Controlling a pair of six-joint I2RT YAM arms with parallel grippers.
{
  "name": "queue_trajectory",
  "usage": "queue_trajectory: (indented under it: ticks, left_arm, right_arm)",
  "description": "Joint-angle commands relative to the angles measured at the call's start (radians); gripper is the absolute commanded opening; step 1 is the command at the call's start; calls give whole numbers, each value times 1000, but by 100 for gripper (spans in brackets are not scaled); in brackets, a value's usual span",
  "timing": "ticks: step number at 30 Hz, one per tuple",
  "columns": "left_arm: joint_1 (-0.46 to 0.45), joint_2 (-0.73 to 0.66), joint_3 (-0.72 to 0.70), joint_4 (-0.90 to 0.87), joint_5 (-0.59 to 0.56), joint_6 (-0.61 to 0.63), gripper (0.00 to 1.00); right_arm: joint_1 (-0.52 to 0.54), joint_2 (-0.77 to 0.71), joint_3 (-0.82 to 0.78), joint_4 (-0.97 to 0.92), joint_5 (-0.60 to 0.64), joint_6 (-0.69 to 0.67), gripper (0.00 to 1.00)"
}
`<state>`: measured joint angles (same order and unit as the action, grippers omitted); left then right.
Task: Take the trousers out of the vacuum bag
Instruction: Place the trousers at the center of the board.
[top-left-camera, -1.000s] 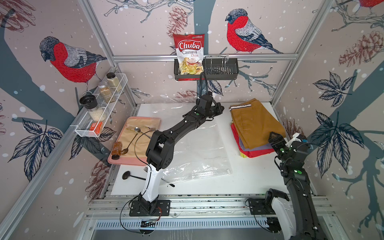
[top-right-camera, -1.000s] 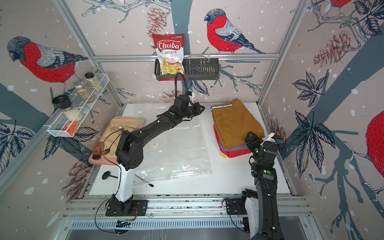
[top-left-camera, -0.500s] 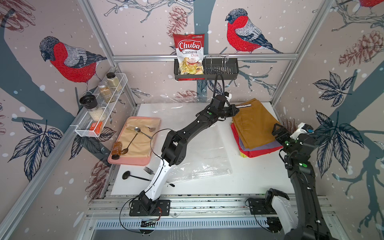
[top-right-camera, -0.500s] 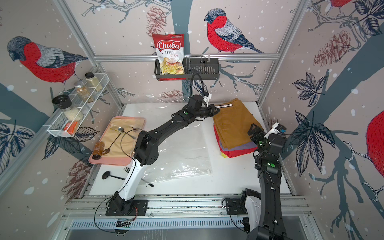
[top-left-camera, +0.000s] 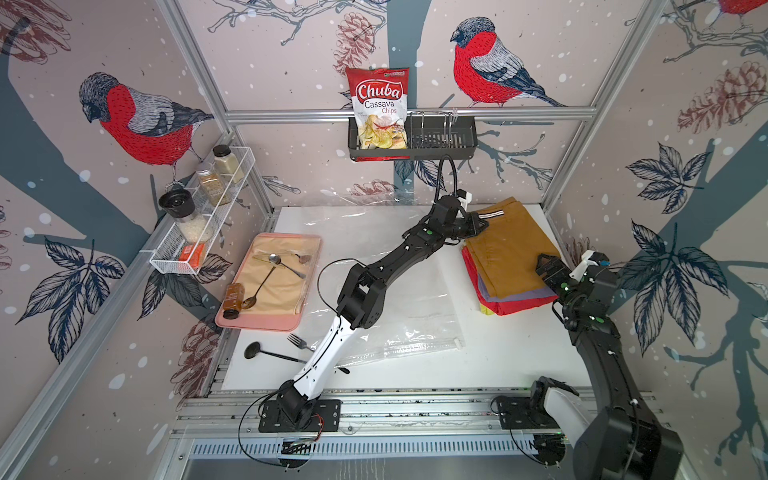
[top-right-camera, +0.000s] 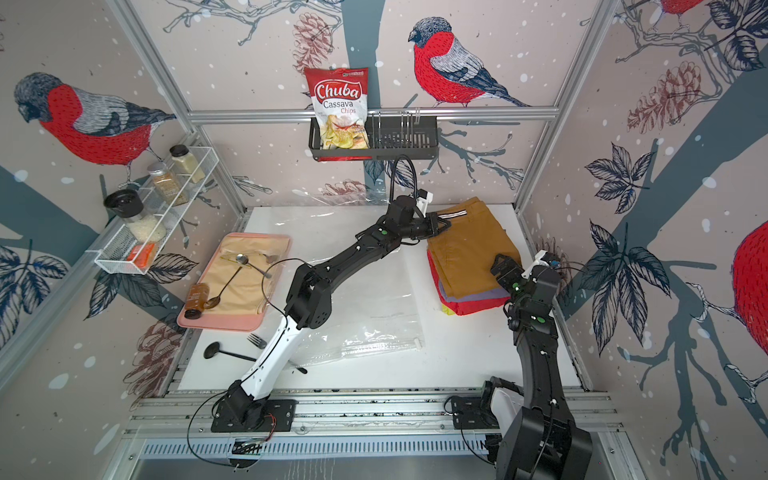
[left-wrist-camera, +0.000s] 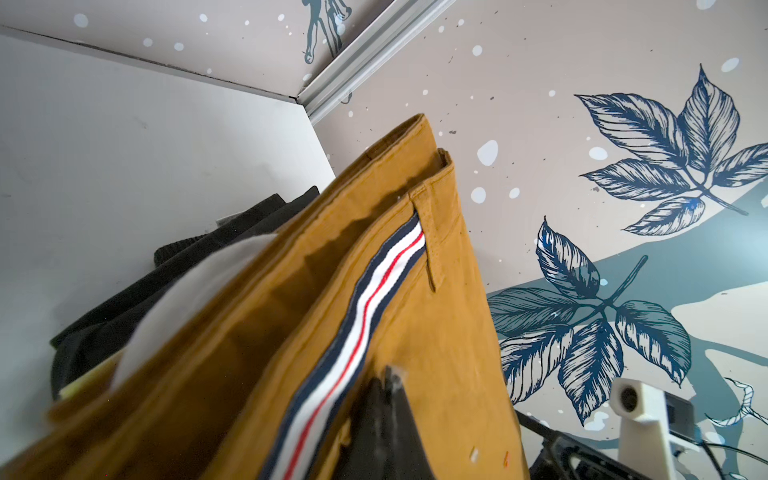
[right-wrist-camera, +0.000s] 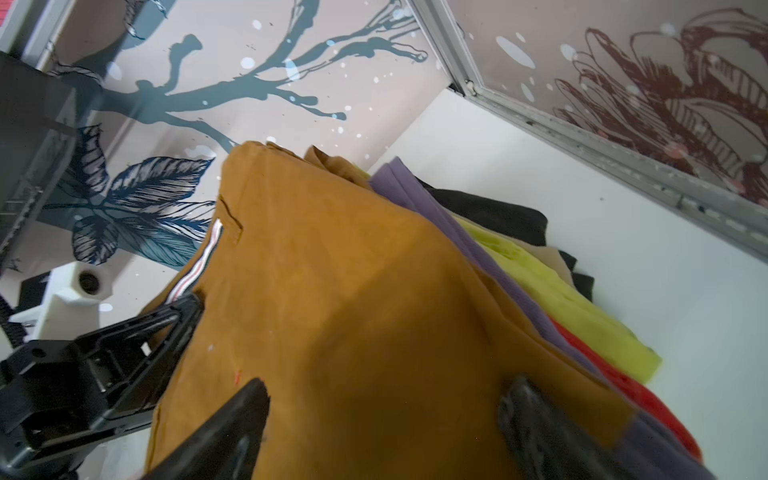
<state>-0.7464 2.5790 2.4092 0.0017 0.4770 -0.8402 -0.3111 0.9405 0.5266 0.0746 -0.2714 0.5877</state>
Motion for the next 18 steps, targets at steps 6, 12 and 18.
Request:
queue_trajectory:
  ticks: [6,12,18]
  left_arm:
    - [-2,-20,2,76,12,-23,10]
    - [7,-100,-22,145,34,-3,22]
    - [27,-288,-145,90,-4,127,53]
  right_arm:
    - [-5,-30,31,-3,-7,45,91]
    - [2,-62,115,64,-81,-10,93]
    - [58,-111,200,14,-74,-108,100]
